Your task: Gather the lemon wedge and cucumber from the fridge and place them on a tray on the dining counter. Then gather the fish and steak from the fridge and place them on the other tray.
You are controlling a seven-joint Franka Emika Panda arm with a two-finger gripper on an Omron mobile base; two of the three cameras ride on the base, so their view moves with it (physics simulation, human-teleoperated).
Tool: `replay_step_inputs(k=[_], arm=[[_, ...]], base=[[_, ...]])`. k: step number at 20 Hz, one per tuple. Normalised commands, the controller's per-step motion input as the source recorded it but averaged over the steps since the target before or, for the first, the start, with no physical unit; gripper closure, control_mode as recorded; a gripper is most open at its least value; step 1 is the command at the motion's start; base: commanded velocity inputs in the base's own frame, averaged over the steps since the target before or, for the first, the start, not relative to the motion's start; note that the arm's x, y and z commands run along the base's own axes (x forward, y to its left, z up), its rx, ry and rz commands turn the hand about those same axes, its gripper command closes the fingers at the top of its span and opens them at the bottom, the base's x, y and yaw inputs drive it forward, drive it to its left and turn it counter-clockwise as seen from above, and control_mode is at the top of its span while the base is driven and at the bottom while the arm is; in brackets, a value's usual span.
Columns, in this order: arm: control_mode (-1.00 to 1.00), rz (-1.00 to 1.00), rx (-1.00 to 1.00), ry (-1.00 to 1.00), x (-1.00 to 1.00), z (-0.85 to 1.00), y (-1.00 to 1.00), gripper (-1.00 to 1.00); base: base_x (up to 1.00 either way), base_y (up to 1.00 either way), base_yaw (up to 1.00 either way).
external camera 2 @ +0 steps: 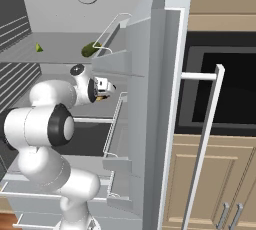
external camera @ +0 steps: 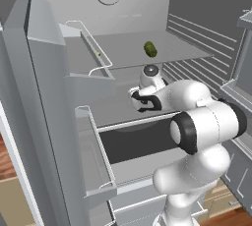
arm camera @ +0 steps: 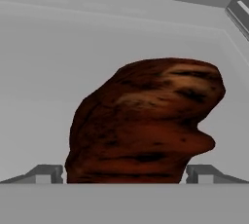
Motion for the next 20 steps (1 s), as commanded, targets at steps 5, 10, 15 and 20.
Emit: replay_step_inputs(k=[5,10,15,20], arm=[[-1.00,0.00,0.00,0.00,0.00,-0.25,0.00,-1.00],[-1.00,0.00,0.00,0.00,0.00,-0.33,0.00,-1.00],[-1.00,0.00,0.00,0.00,0.00,-0.27,0.00,-1.00],[-1.00,0.00,0.00,-0.01,-0.18,-0.04,-0.02,-1.00]], base=[[0.00,0.00,0.00],[0.00,0.00,0.00],[0.00,0.00,0.00],[0.00,0.00,0.00]])
